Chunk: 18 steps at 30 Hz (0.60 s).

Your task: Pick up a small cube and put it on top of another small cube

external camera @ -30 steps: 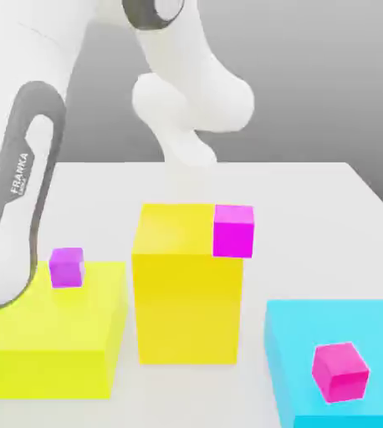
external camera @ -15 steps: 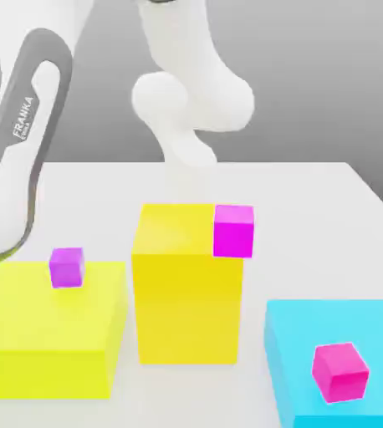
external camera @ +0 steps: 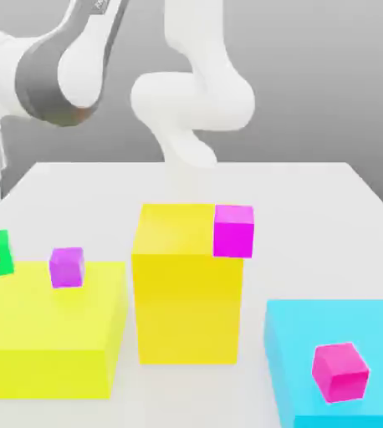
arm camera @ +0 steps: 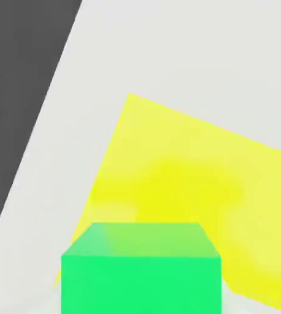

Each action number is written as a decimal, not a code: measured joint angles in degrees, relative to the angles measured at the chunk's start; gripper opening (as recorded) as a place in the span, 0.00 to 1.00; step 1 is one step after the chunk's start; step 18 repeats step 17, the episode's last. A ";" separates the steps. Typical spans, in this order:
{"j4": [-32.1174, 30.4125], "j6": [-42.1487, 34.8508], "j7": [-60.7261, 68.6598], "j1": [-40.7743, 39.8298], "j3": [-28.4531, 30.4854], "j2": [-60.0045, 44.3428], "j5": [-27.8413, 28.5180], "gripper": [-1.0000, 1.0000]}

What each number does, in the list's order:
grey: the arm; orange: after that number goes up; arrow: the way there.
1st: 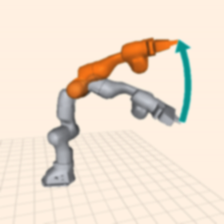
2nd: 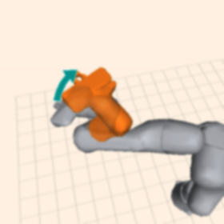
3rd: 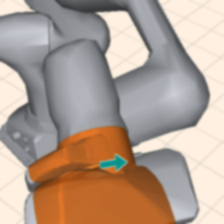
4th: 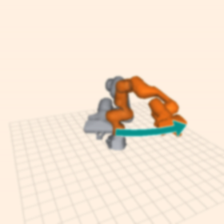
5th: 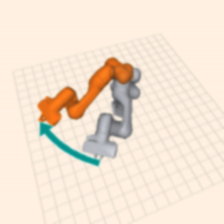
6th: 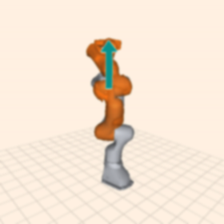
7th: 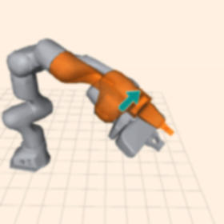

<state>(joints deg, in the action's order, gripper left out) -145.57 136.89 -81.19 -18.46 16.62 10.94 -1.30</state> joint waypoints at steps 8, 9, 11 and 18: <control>-13.13 -3.52 -14.83 -6.42 -5.34 15.66 6.53 0.00; -14.30 -2.38 -15.62 -6.98 -5.57 15.20 7.14 0.00; -15.95 1.61 -16.10 -7.38 -5.56 12.49 7.53 0.00; -17.87 8.50 -15.96 -7.30 -5.16 7.41 7.43 1.00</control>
